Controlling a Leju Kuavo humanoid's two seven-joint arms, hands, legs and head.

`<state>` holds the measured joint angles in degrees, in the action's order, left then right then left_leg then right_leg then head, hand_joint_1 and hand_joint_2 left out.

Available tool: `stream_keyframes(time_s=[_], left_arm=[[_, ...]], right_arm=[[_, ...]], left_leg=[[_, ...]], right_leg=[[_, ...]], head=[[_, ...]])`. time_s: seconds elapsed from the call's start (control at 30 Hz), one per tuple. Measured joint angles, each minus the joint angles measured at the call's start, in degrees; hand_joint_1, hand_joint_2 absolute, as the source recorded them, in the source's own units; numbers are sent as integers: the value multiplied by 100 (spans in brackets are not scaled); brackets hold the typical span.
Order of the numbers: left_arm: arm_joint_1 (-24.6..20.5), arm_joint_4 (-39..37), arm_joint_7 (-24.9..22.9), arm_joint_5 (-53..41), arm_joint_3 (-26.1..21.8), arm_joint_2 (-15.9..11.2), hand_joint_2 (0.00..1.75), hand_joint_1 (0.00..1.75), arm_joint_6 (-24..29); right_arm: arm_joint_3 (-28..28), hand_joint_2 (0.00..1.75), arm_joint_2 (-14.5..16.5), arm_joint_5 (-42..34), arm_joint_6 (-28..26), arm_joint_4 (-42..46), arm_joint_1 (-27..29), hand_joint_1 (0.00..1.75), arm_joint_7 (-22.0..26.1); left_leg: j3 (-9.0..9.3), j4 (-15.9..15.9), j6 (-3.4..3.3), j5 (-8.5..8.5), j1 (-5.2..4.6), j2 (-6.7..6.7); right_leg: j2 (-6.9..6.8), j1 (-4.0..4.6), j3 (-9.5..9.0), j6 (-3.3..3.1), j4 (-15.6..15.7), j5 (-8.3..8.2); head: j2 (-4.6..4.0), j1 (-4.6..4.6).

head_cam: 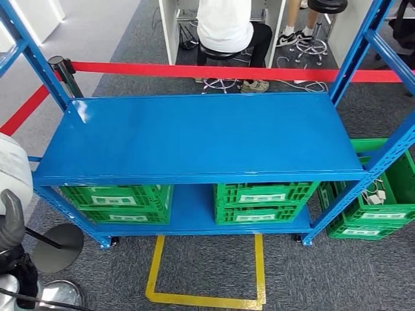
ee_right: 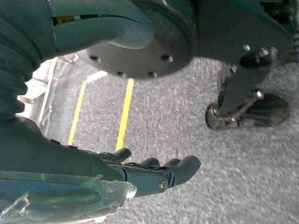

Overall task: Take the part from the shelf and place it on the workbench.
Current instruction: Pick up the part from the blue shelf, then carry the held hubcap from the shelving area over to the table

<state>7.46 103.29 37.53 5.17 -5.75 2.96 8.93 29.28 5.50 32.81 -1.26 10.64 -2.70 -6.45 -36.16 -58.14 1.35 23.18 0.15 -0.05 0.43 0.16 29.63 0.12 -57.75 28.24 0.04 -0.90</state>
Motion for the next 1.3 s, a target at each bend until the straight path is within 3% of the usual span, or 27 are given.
stream_keyframes(time_s=[0.1, 0.13, 0.17, 0.2, 0.27, 0.33, 0.37, 0.43, 0.47, 0.5, 0.6, 0.63, 0.67, 0.7, 0.73, 0.8, 0.87, 0.9, 0.97, 1.0, 1.03, 1.1, 1.13, 1.17, 1.2, 1.23, 1.3], left_arm=[[7, 20, -17, -1, -6, -36, 175, 175, 26], [13, 25, -28, -1, -8, -43, 175, 175, 29], [19, 29, -39, -1, -10, -49, 175, 175, 32], [25, 33, -45, -1, -12, -55, 175, 175, 33], [27, 56, -49, -1, -16, -66, 175, 175, 33], [19, 93, -51, -3, -15, -71, 175, 175, 33], [16, 110, -54, -4, -16, -73, 175, 175, 33], [16, 127, -62, -13, -25, -74, 175, 175, 32], [16, 129, -69, -16, -31, -75, 175, 175, 31], [16, 132, -75, -21, -38, -75, 175, 175, 27], [14, 146, -88, -32, -58, -75, 175, 175, 11], [14, 149, -92, -36, -63, -77, 175, 175, 3], [14, 150, -97, -40, -68, -79, 175, 175, -5], [14, 150, -104, -45, -72, -81, 175, 175, -16], [13, 150, -114, -48, -76, -84, 175, 175, -27], [11, 161, -132, -51, -87, -92, 175, 175, -50], [-1, 194, -141, -52, -97, -108, 175, 175, -67], [-11, 210, -143, -54, -100, -116, 175, 175, -71], [-26, 228, -144, -86, -102, -124, 175, 175, -75], [-31, 233, -144, -117, -101, -127, 175, 175, -78], [-36, 237, -144, -152, -100, -131, 175, 175, -80], [-46, 239, -144, -212, -95, -138, 175, 175, -78], [-47, 239, -144, -231, -92, -139, 175, 175, -74], [-47, 239, -144, -246, -89, -139, 175, 175, -70], [-48, 239, -144, -258, -87, -139, 175, 175, -68], [-49, 240, -143, -268, -86, -141, 175, 175, -67], [-59, 242, -137, -294, -85, -149, 175, 175, -65]], right_arm=[[9, 175, 5, 11, 17, 0, -19, 0, -15], [9, 175, 6, 17, 24, 0, -18, 0, -33], [10, 175, 8, 24, 29, 0, -12, 0, -51], [11, 175, 11, 28, 31, 0, -6, 0, -67], [12, 175, 18, 34, 32, 0, -6, 0, -88], [13, 175, 22, 36, 32, 0, -17, 0, -104], [14, 175, 22, 37, 33, 0, -20, 0, -109], [14, 175, 22, 39, 37, -1, -10, 0, -112], [14, 175, 22, 40, 39, -1, -2, 0, -114], [14, 175, 23, 43, 42, -2, 7, 0, -115], [16, 175, 32, 47, 56, -2, 15, 0, -116], [16, 175, 37, 48, 66, -2, 11, 0, -114], [16, 175, 42, 48, 75, -2, 6, 0, -111], [16, 175, 46, 48, 80, -2, 3, 0, -107], [16, 175, 50, 48, 85, -2, 1, 0, -104], [16, 175, 59, 49, 92, -1, -12, 0, -99], [16, 175, 78, 51, 98, 0, -27, 0, -96], [16, 175, 90, 54, 101, 0, -28, 0, -95], [16, 175, 113, 67, 105, -1, -22, 0, -99], [16, 175, 121, 77, 109, -2, -24, 0, -103], [17, 175, 128, 87, 114, -2, -28, 0, -108], [18, 175, 139, 99, 120, -2, -33, 0, -111], [19, 175, 142, 102, 122, -1, -33, 0, -110], [19, 175, 145, 103, 122, -1, -34, 0, -108], [19, 175, 145, 104, 122, 0, -35, 0, -105], [19, 175, 145, 105, 122, 0, -36, 0, -101], [21, 175, 146, 107, 122, 0, -40, 0, -92]], left_leg=[[-276, -953, 79, 826, 16, -1], [-328, -1273, 94, 960, 20, -1], [-307, -1449, 100, 961, 23, -1], [-193, -1426, 99, 845, 26, -1], [293, -839, 84, 542, 32, -1], [827, -33, 39, 512, 25, -6], [968, 220, 7, 555, 15, -9], [974, 365, -77, 552, -2, -7], [930, 370, -121, 499, -1, 1], [880, 376, -168, 439, 4, 10], [672, 375, -247, 245, 9, 24], [589, 370, -249, 178, 4, 24], [501, 366, -246, 110, -1, 25], [417, 363, -238, 47, -4, 26], [340, 360, -225, -14, -5, 26], [216, 353, -182, -123, -9, 26], [139, 345, -134, -235, -15, 28], [117, 350, -111, -292, -14, 29], [78, 358, -61, -347, -6, 26], [34, 290, -25, -248, -3, 22], [-40, 108, 10, -54, -1, 19], [-279, -645, 63, 501, 7, 18], [-385, -1055, 78, 701, 10, 18], [-424, -1334, 85, 785, 12, 18], [-363, -1400, 84, 746, 13, 18], [-190, -1227, 77, 613, 15, 18], [374, -437, 49, 358, 16, 15]], right_leg=[[-15, -9, 195, -70, -2, -203], [-16, -9, 277, -66, -7, -274], [-19, -9, 367, -57, -11, -341], [-22, -9, 452, -46, -14, -404], [-23, -10, 588, -18, -18, -522], [-14, 6, 680, 33, -24, -635], [-10, 12, 705, 63, -17, -694], [-6, 10, 732, 130, 25, -813], [-6, 1, 757, 163, 21, -798], [-6, -7, 807, 194, -71, -665], [-9, -18, 1074, 252, -1008, 191], [-10, -18, 1133, 263, -1375, 368], [-9, -18, 1127, 266, -1618, 400], [-9, -18, 1029, 263, -1665, 303], [-9, -18, 830, 256, -1503, 136], [-9, -14, 206, 231, -695, -55], [-1, 3, -271, 203, 57, 41], [3, 17, -352, 190, 217, 93], [-1, 15, -282, 133, 261, 27], [-8, 5, -238, 88, 264, -22], [-16, -8, -185, 41, 270, -78], [-24, -14, -67, -17, 257, -183], [-26, -14, 5, -24, 250, -233], [-26, -14, 79, -23, 239, -281], [-26, -14, 149, -17, 225, -323], [-25, -14, 212, -7, 206, -358], [-17, -7, 320, 29, 158, -417]], head=[[0, -11], [0, -13], [0, -11], [0, -12], [0, -12], [0, -7], [0, -6], [0, -3], [0, -1], [0, 9], [0, 33], [0, 32], [0, 31], [0, 31], [0, 31], [0, 32], [0, 26], [0, 25], [0, 26], [0, 22], [0, 16], [0, 3], [0, 1], [0, 1], [0, 1], [0, 1], [0, -1]])
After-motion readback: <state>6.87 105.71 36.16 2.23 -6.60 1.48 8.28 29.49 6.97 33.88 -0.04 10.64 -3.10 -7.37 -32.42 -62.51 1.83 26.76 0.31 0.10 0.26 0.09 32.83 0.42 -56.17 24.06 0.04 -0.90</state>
